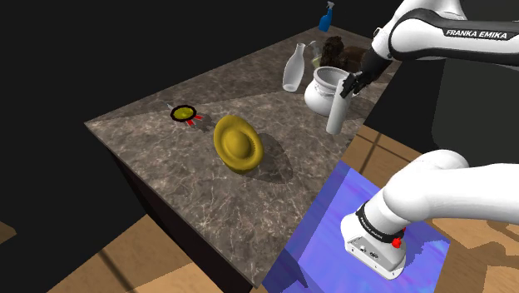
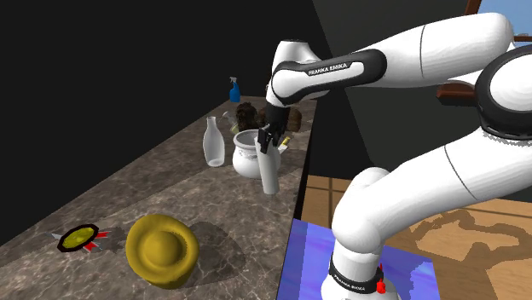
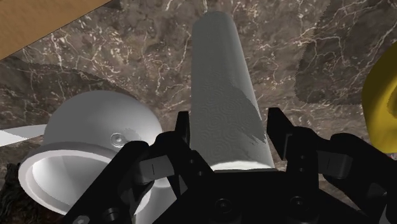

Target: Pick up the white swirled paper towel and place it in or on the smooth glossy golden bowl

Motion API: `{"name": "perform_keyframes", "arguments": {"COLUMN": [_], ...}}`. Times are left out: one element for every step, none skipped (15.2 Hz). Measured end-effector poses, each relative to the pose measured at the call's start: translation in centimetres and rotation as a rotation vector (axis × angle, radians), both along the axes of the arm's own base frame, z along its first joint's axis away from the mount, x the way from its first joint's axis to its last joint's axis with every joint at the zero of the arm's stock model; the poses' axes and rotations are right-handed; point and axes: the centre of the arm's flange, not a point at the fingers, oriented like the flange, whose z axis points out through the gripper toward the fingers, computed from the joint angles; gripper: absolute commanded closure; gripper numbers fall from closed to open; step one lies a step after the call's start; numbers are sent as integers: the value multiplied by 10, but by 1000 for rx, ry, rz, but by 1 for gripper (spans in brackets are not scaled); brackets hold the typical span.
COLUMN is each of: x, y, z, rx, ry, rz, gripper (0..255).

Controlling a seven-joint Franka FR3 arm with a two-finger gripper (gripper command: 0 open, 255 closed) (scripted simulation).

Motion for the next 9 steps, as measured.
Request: {"name": "perform_keyframes", "arguments": {"x": [0, 0, 0, 1, 1, 1, 0, 0, 0], "y": [-1, -1, -1, 0, 0, 0, -1, -1, -1], "z": [5, 10, 15, 22, 26, 31, 36, 42, 48], "rx": [0, 0, 0, 0, 0, 0, 0, 0, 0], "ry": [0, 0, 0, 0, 0, 0, 0, 0, 0], "rz": [0, 0, 0, 0, 0, 0, 0, 0, 0], "gripper": [255, 255, 255, 255, 255, 255, 255, 255, 255]}}
